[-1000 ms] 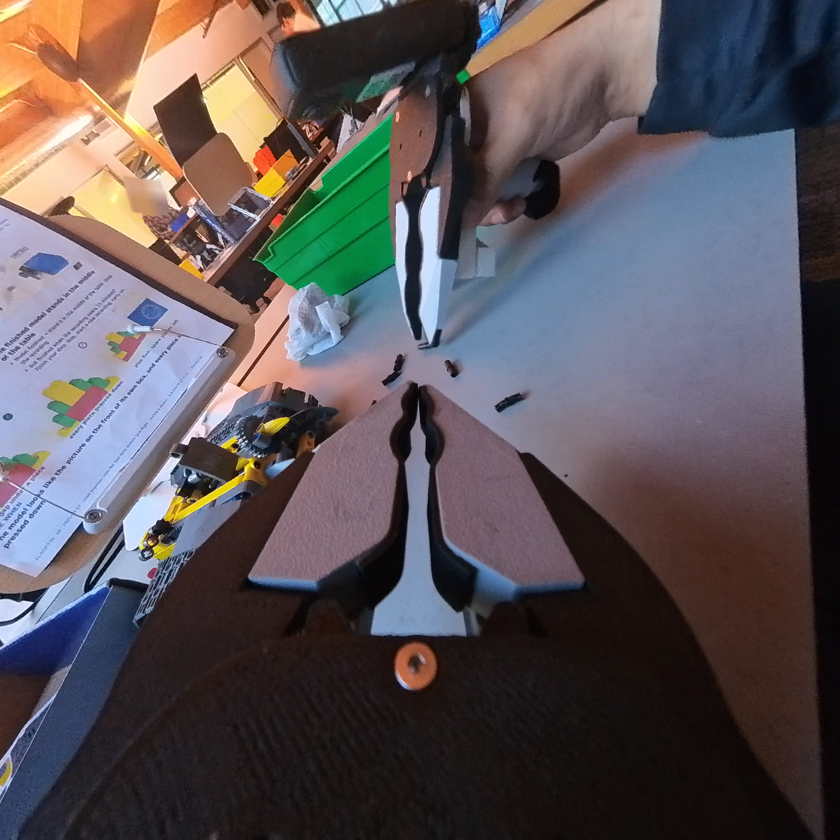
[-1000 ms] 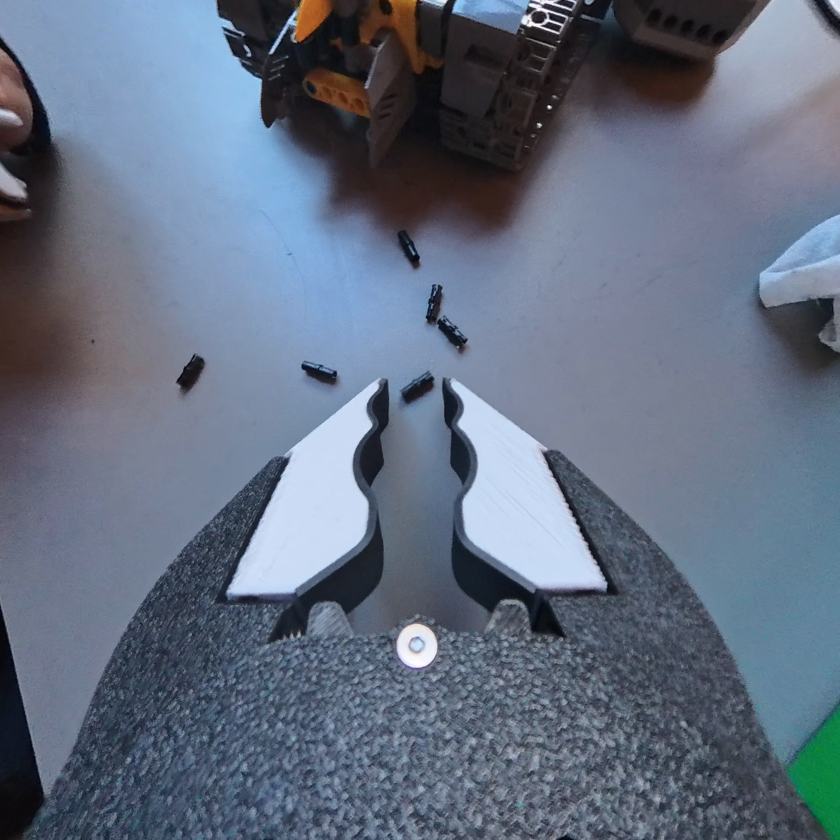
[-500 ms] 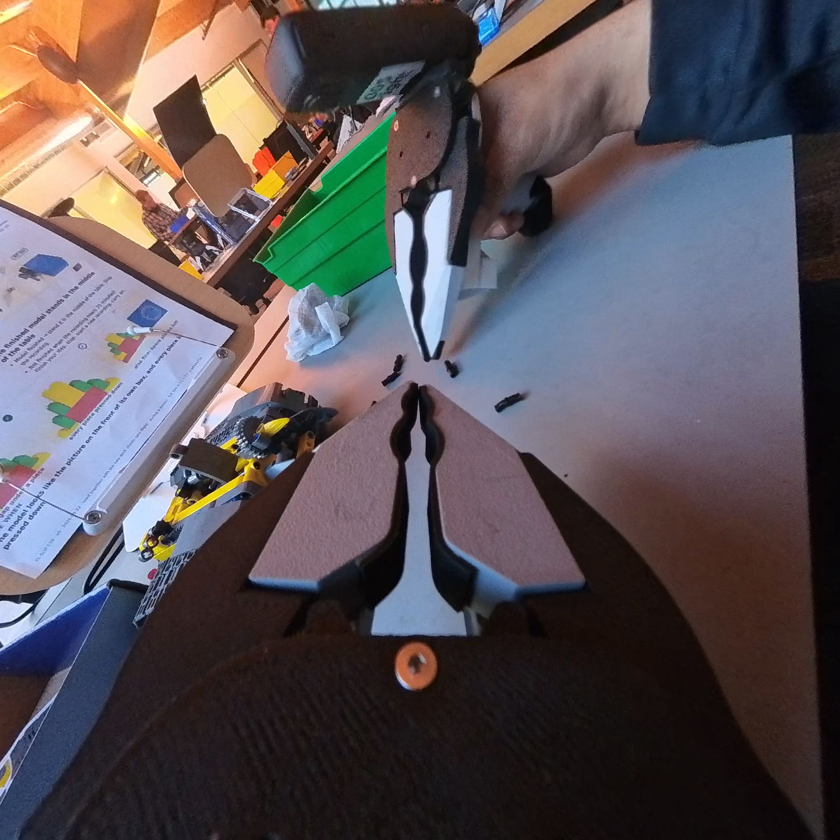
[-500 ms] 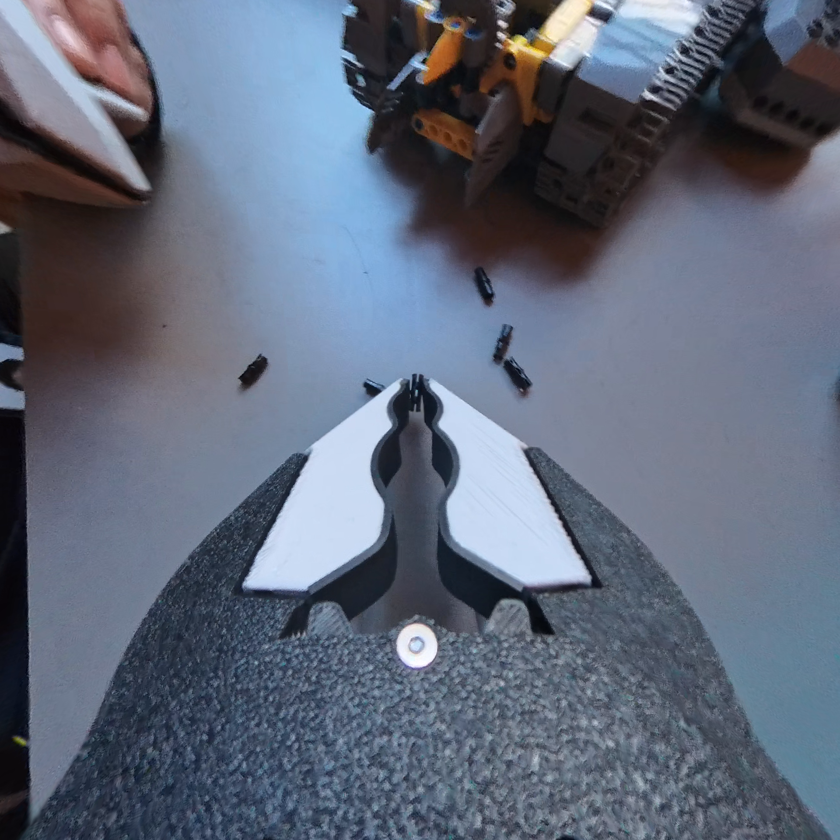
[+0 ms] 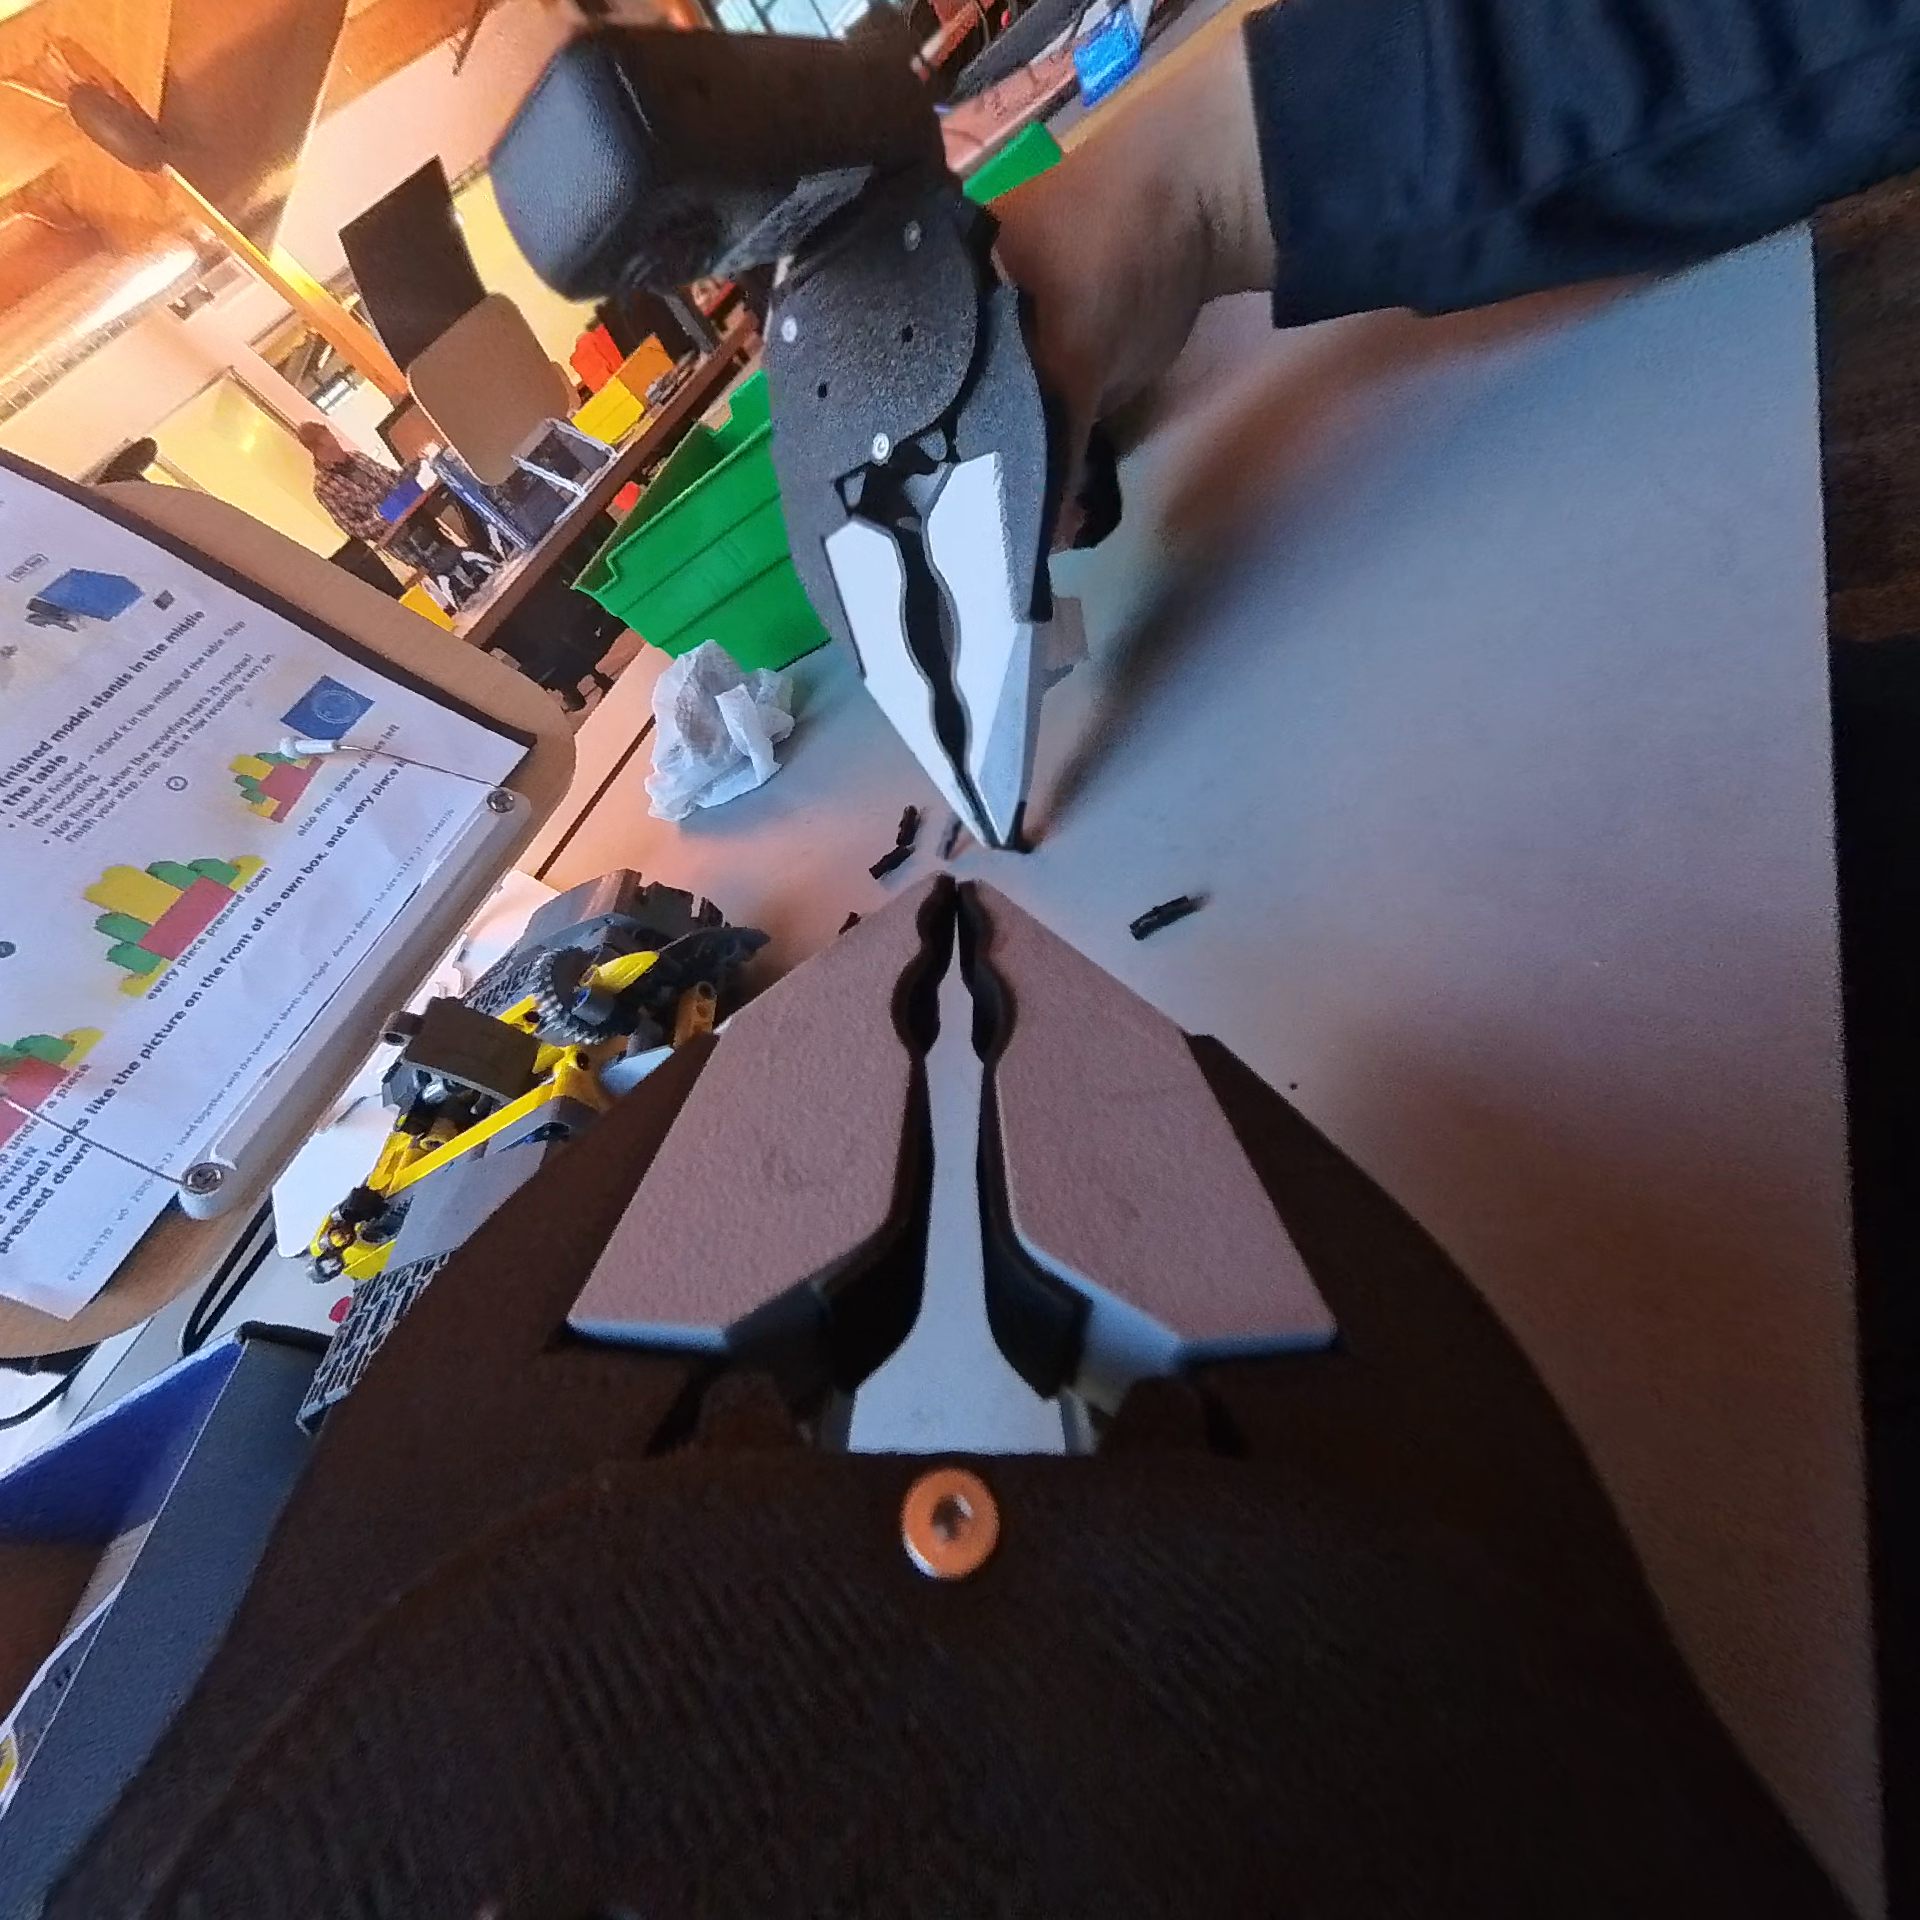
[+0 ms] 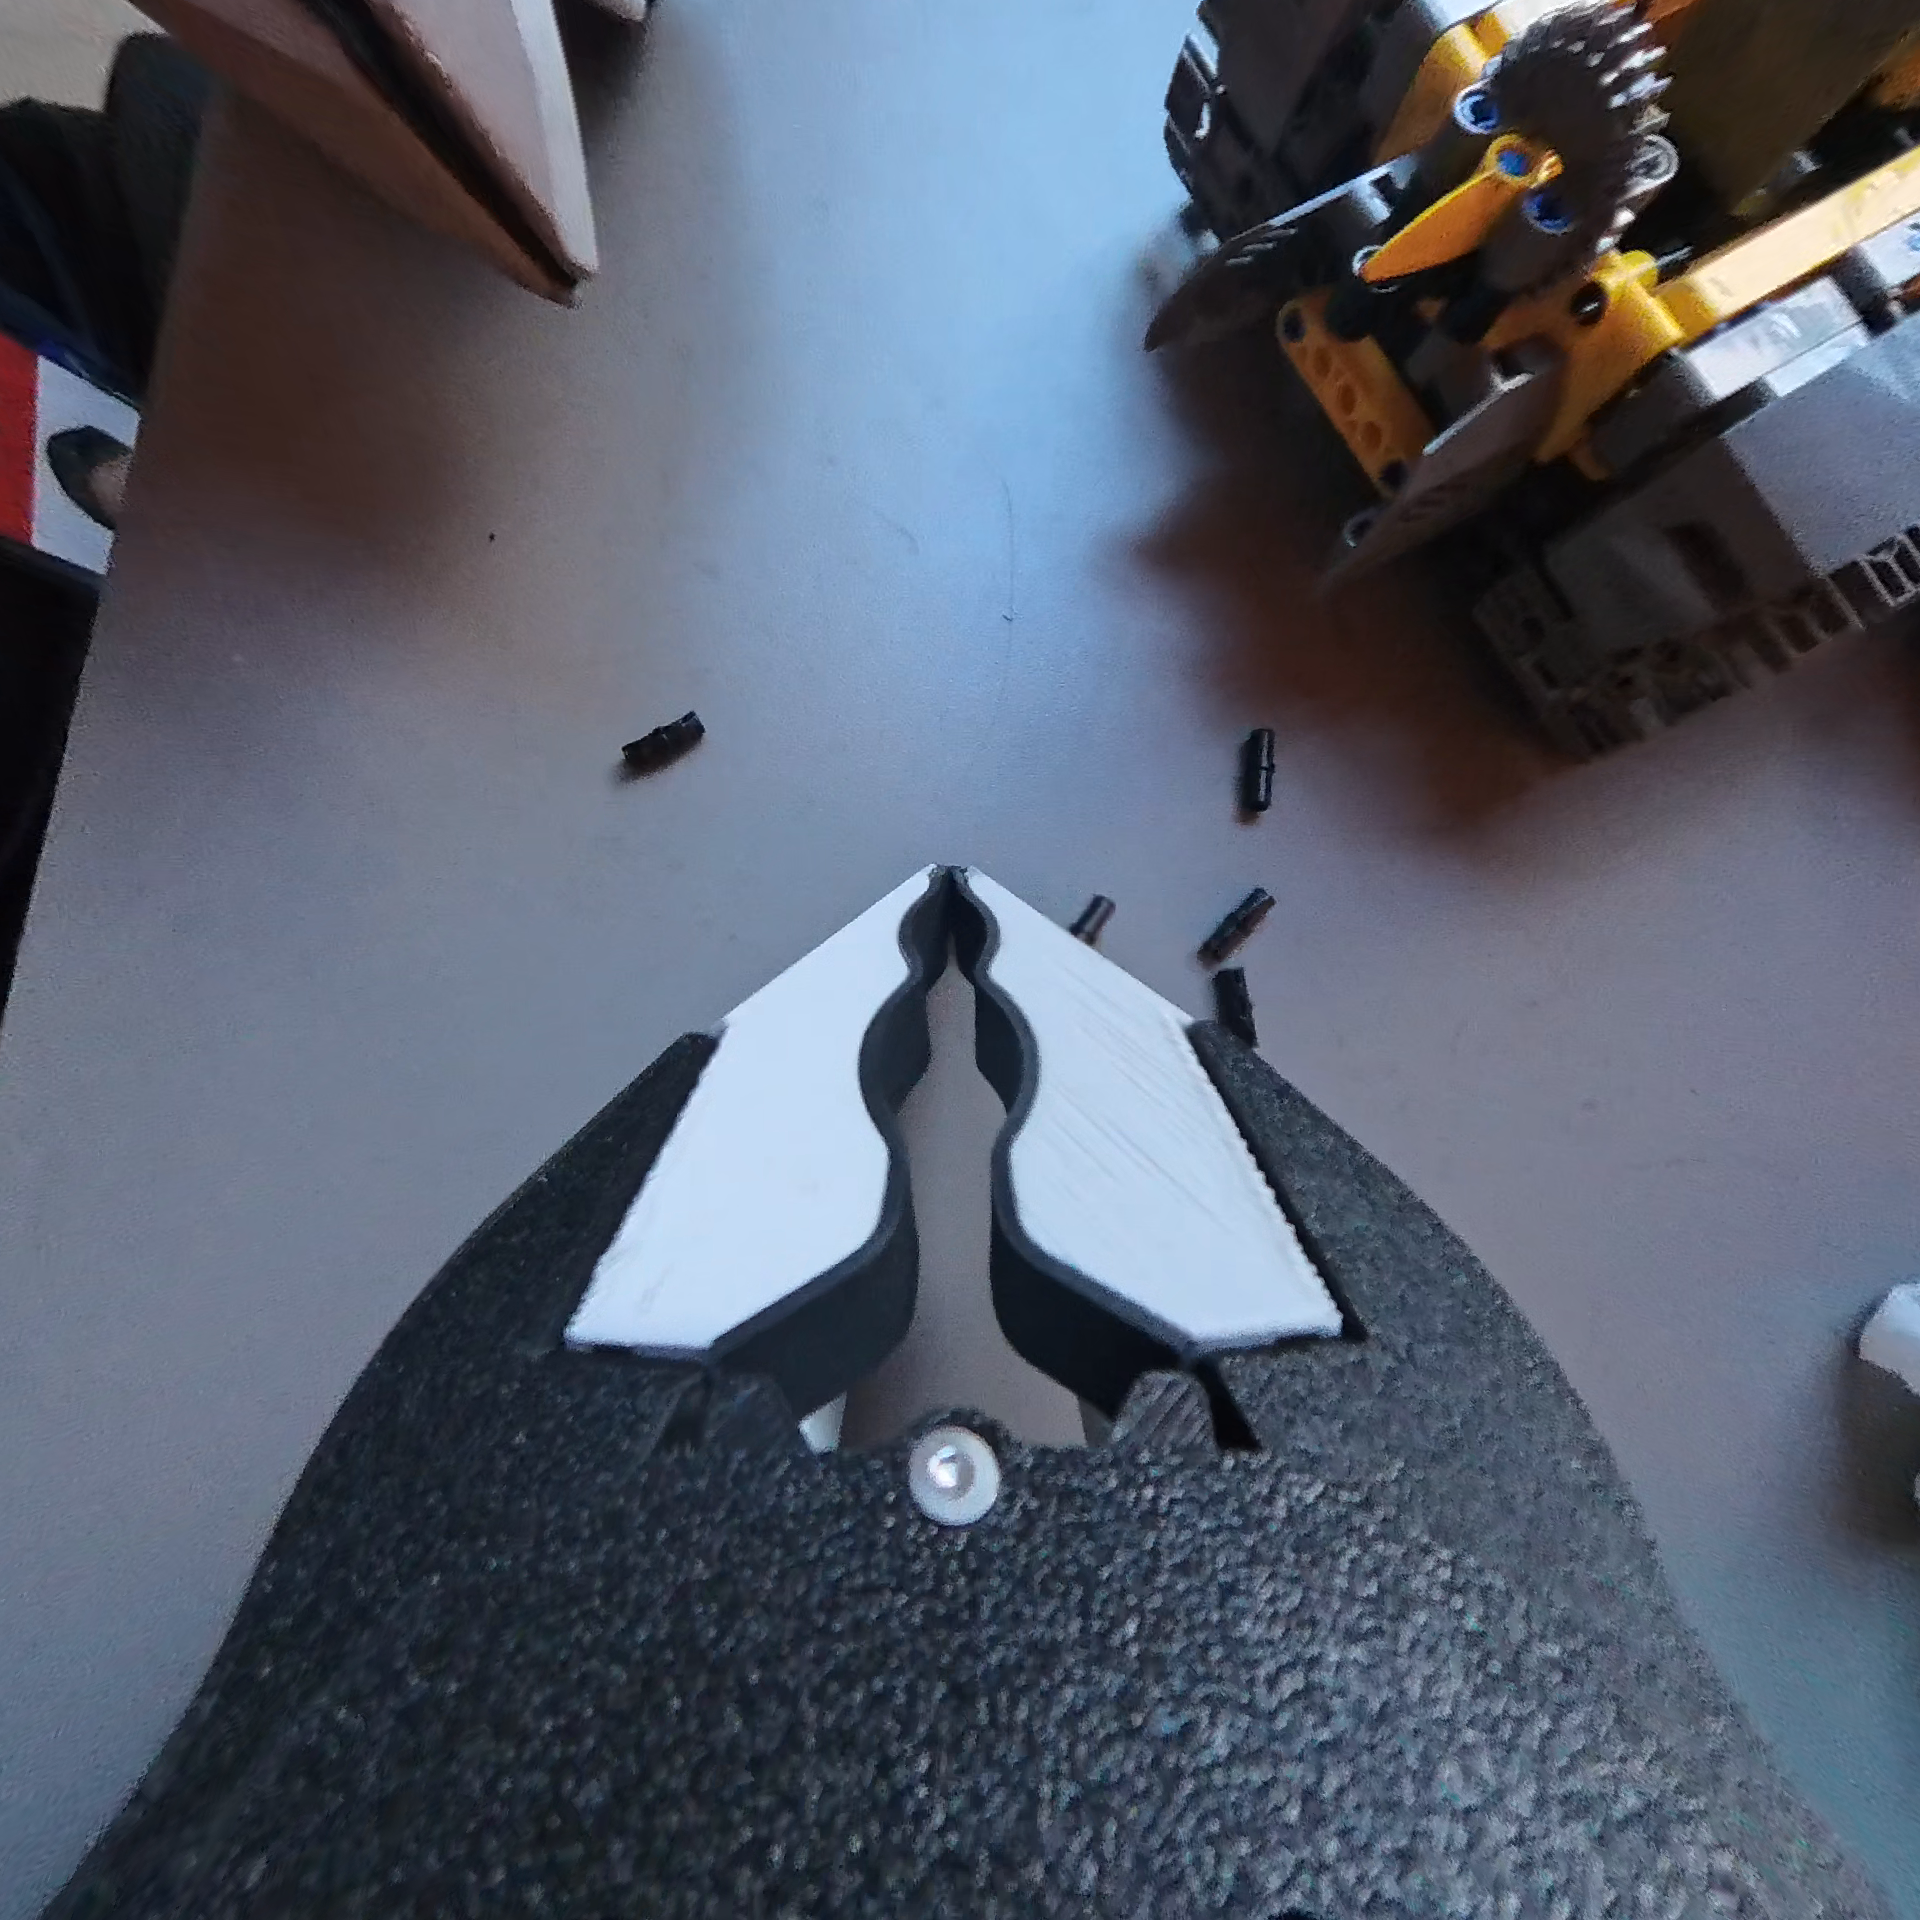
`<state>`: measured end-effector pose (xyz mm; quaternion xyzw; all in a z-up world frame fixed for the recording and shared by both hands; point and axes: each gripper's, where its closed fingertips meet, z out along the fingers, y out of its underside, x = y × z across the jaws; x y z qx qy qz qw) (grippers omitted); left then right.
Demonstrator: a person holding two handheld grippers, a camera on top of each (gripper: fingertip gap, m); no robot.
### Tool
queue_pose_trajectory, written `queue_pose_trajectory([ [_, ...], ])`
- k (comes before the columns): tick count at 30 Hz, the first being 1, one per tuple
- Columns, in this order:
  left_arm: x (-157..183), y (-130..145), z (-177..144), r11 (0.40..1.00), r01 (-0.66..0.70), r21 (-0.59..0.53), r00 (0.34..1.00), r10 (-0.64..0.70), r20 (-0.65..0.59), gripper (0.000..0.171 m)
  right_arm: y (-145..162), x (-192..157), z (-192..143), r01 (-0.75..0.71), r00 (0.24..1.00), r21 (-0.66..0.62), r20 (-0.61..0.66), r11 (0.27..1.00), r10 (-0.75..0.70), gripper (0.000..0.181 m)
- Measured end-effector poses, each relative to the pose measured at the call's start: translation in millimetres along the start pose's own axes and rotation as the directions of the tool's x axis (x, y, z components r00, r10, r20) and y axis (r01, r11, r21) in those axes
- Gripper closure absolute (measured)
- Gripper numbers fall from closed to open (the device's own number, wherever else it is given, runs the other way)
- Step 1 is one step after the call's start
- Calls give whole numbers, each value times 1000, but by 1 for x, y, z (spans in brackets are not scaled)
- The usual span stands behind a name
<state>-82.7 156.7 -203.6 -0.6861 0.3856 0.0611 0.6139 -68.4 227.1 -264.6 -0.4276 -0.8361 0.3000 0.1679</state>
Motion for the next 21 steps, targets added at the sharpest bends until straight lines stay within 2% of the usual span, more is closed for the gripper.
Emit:
queue_pose_trajectory([
  [3, -1, -1, -1, 1000, 5, 7, 1000, -5, 1, 171, 0, 4, -1, -29, 999, -7, 13, 1000, 29, 181],
  [7, -1, -1, -1, 1000, 4, 11, 1000, -4, 2, 171, -5, 2, -10, -101, 995, 59, 26, 993, 100, 168],
  [11, -1, -1, -1, 1000, 2, 10, 1000, -2, 1, 171, 8, 2, -12, -174, 983, 30, -54, 984, 176, 161],
  [15, 0, -1, -1, 1000, 0, 10, 1000, 0, 2, 171, 8, -7, -18, -279, 952, 80, -107, 957, 286, 151],
  [19, 1, -1, -1, 1000, -12, 4, 1000, 12, 0, 171, -3, -17, -21, -354, 923, 144, -104, 924, 369, 152],
  [21, 1, 0, -1, 1000, -14, 3, 1000, 14, -1, 171, -5, -13, -19, -378, 906, 138, -147, 916, 396, 153],
])
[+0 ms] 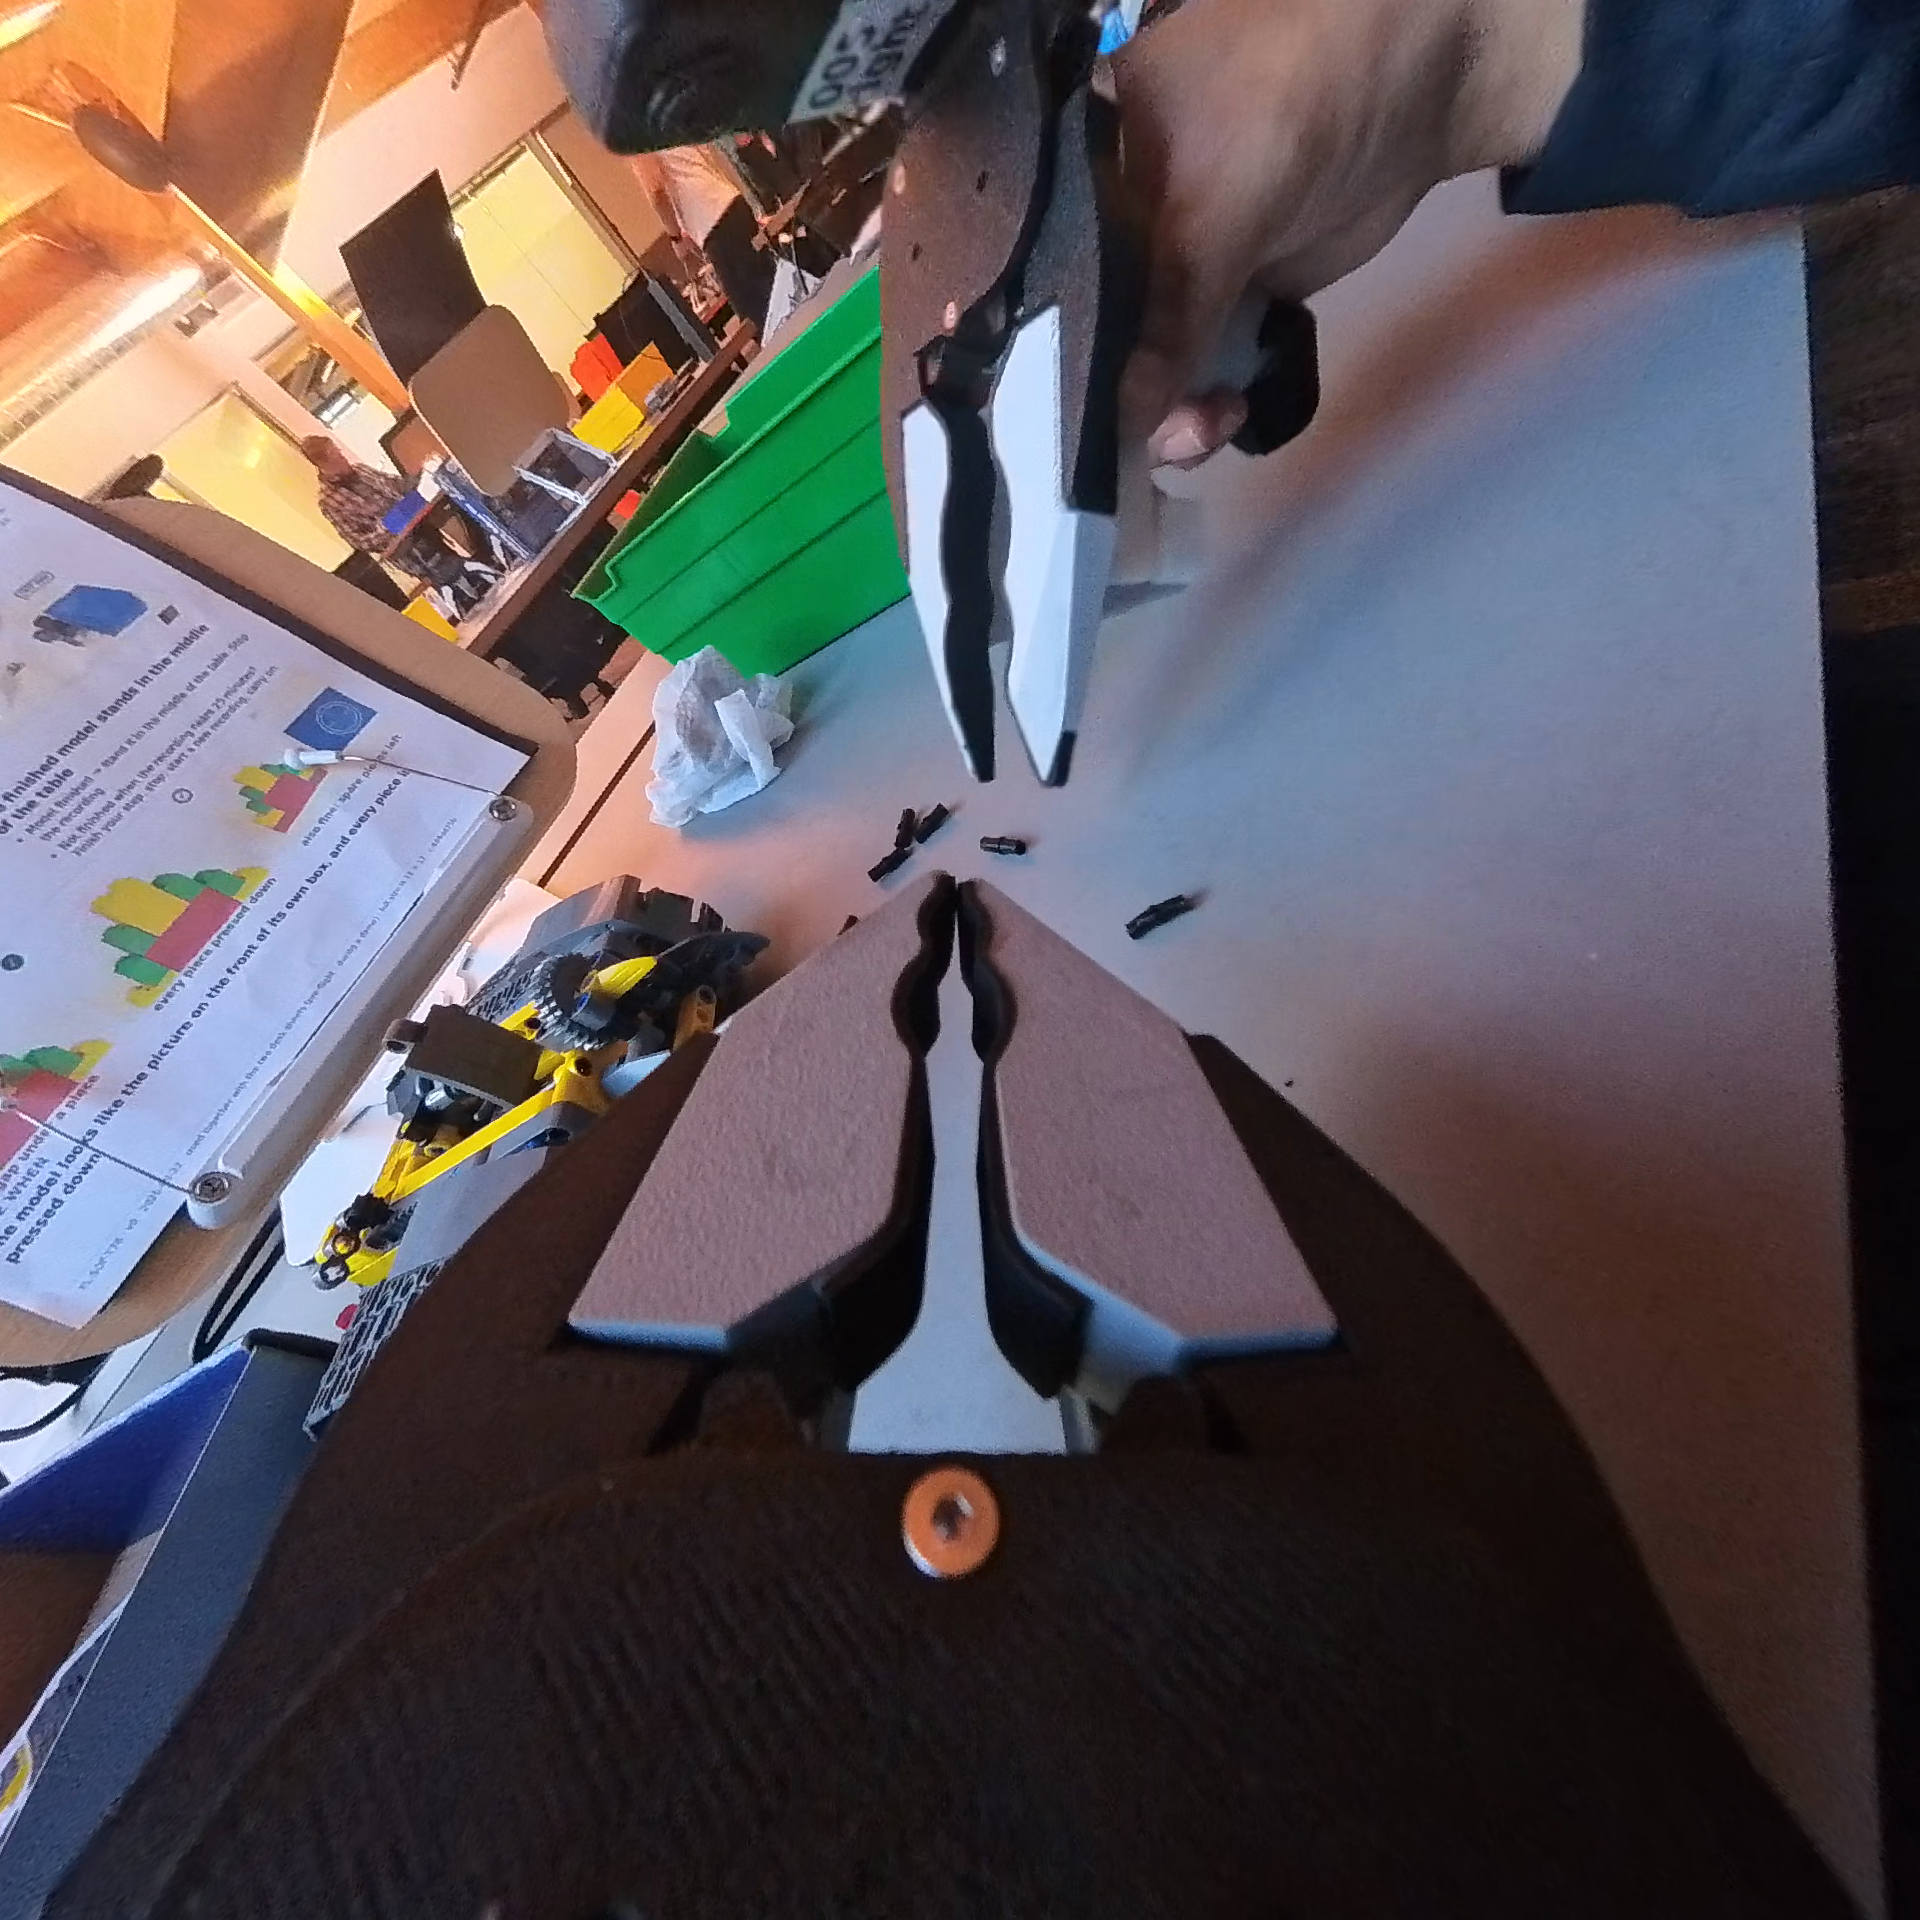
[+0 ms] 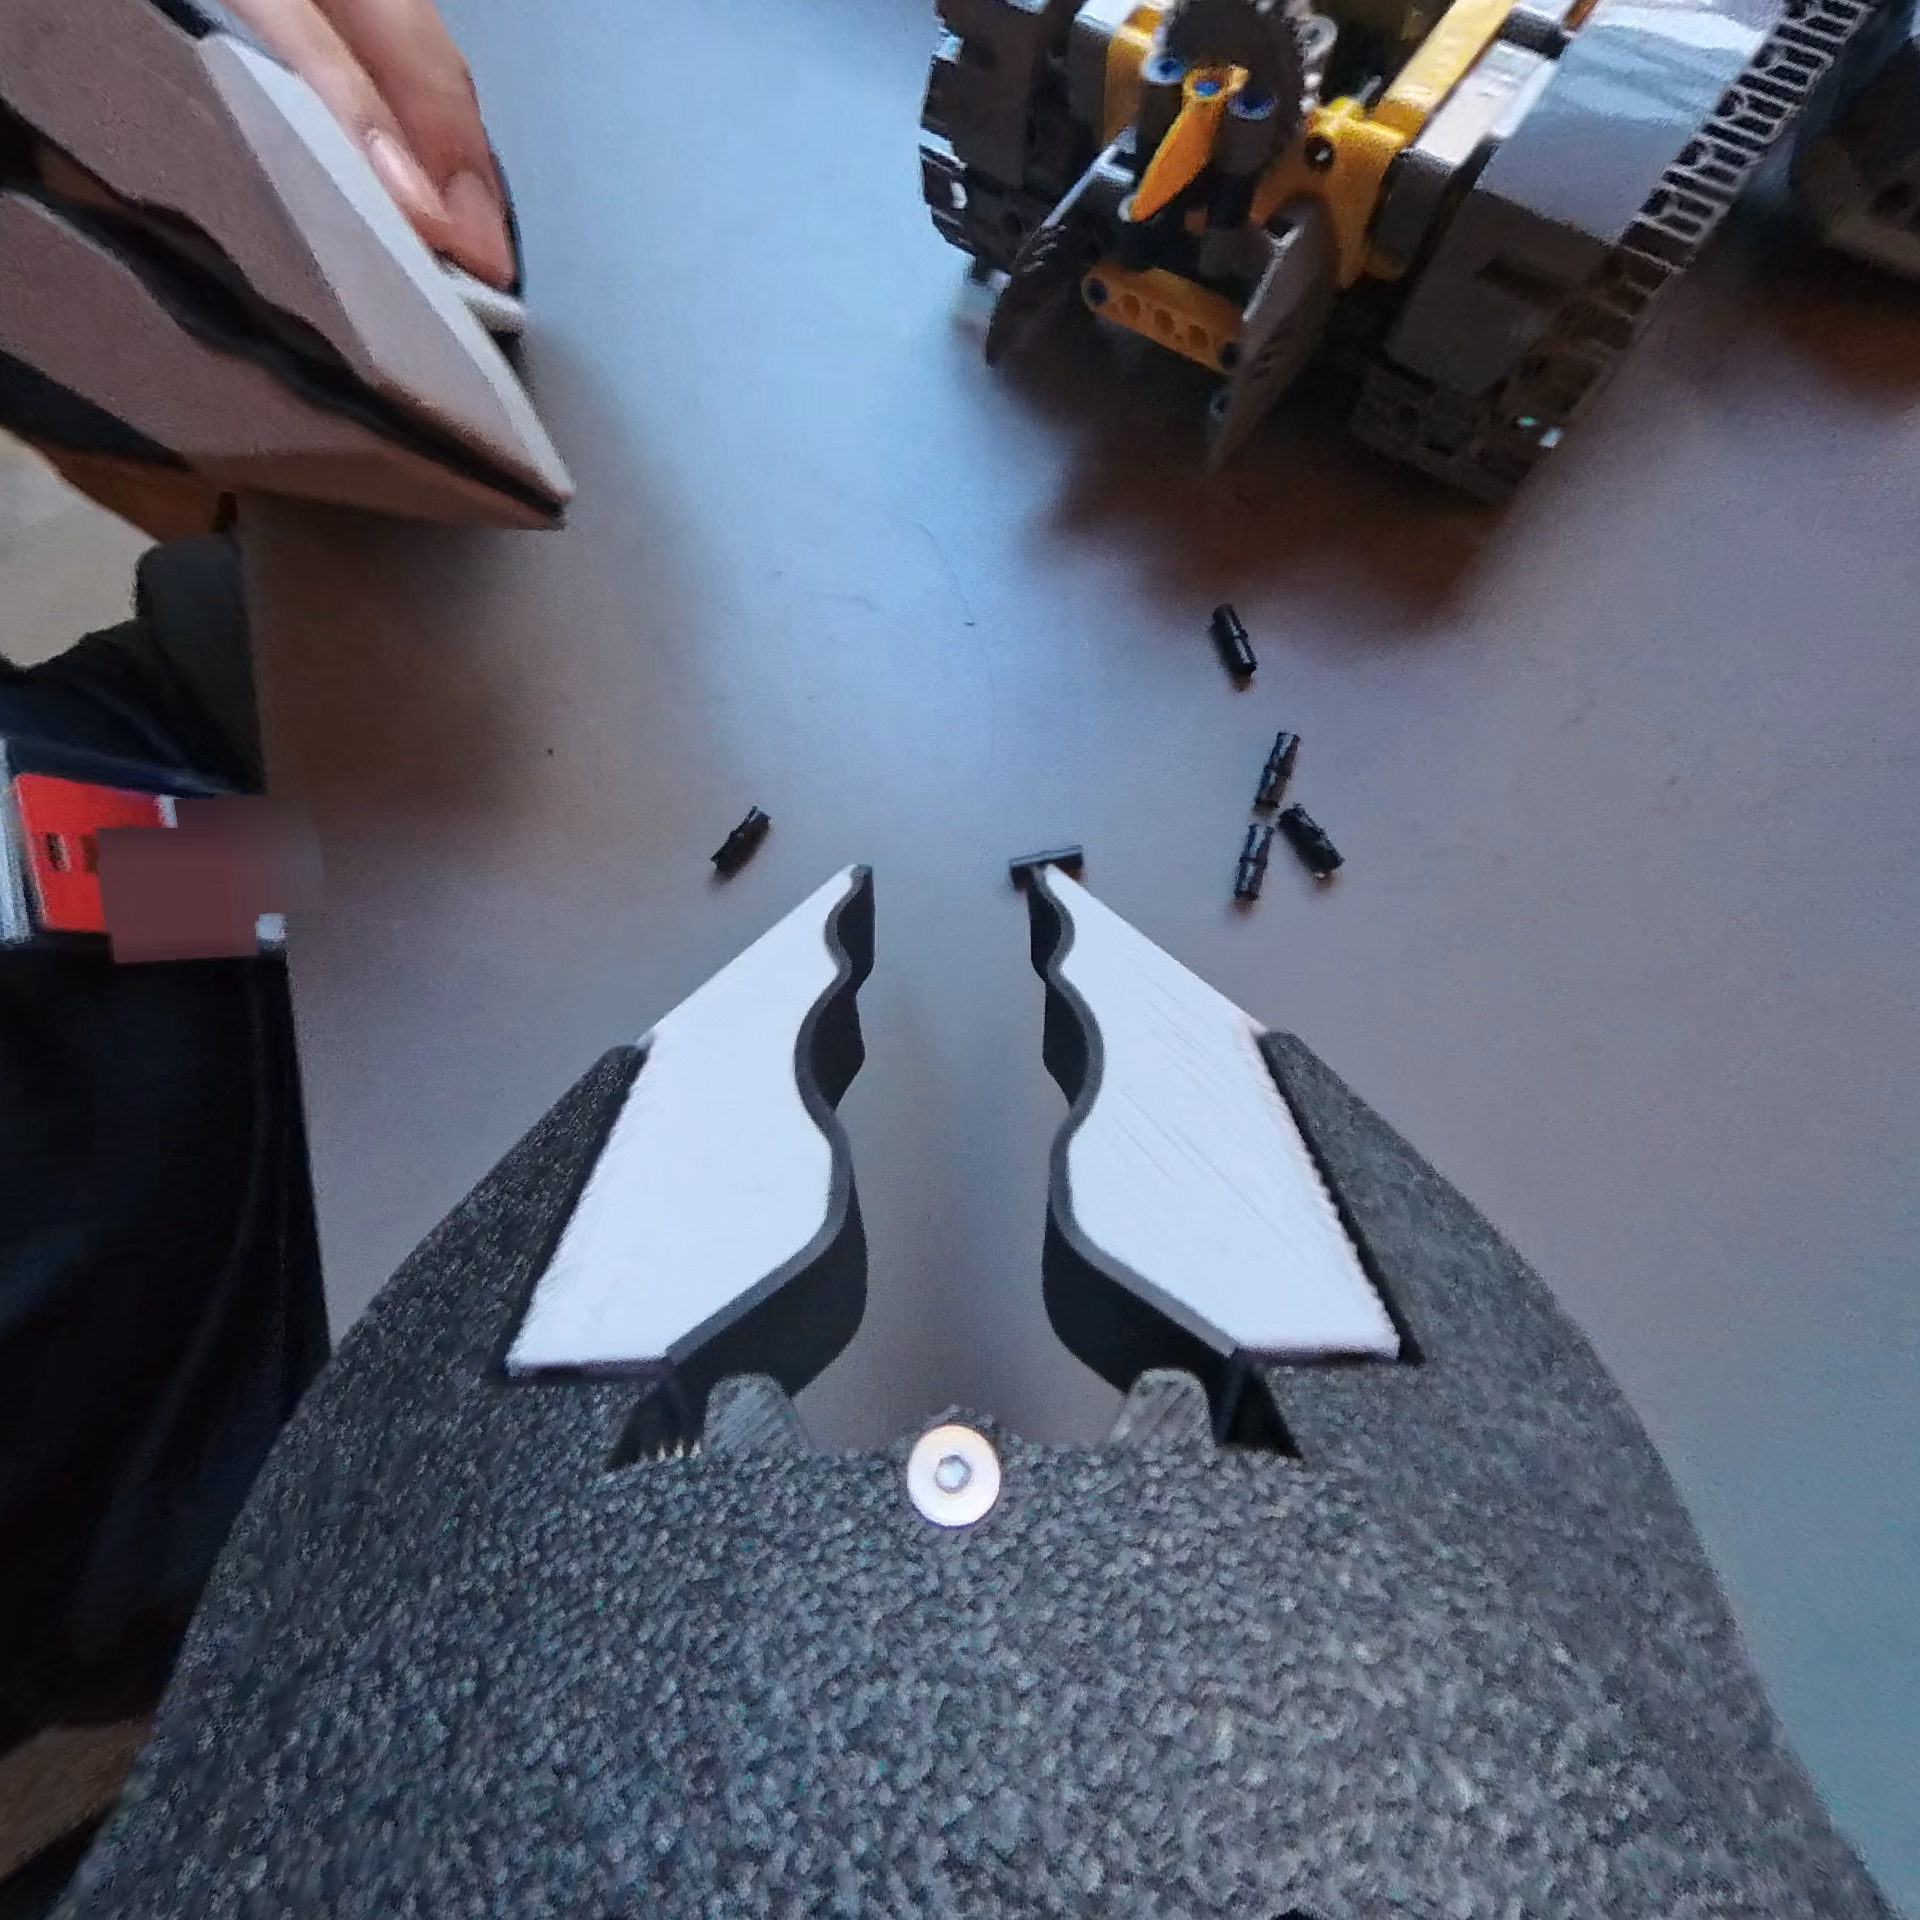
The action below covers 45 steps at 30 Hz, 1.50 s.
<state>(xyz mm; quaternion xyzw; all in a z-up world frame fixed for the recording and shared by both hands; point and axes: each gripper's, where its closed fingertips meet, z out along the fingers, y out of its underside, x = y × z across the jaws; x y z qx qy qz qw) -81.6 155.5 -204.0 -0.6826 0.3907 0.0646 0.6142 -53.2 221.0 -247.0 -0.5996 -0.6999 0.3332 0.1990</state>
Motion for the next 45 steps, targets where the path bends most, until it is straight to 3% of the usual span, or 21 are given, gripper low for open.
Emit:
queue_pose_trajectory([
  [3, 0, 0, 0, 1000, 0, 1, 1000, 0, 2, 171, -3, 13, 5, -47, 993, 10, -104, 999, 48, 151],
  [7, 0, 0, 0, 1000, -5, 3, 1000, 5, 4, 171, 5, 15, 15, -73, 989, -44, -130, 996, 67, 138],
  [14, 0, 0, -1, 1000, -7, 3, 1000, 7, 3, 171, 14, 43, 9, -78, 960, -65, -275, 995, 57, 159],
  [32, 2, 1, 1, 1000, -21, -6, 1000, 21, 3, 171, 12, 42, 1, -114, 972, 14, -203, 993, 114, 147],
  [37, 2, 1, 1, 1000, -20, -6, 1000, 20, 2, 171, 22, 50, -1, -100, 964, -47, -251, 994, 85, 146],
  [45, 2, 1, 1, 1000, -17, -4, 1000, 17, 0, 171, 39, 42, -13, -59, 978, -113, -204, 992, 35, 146],
])
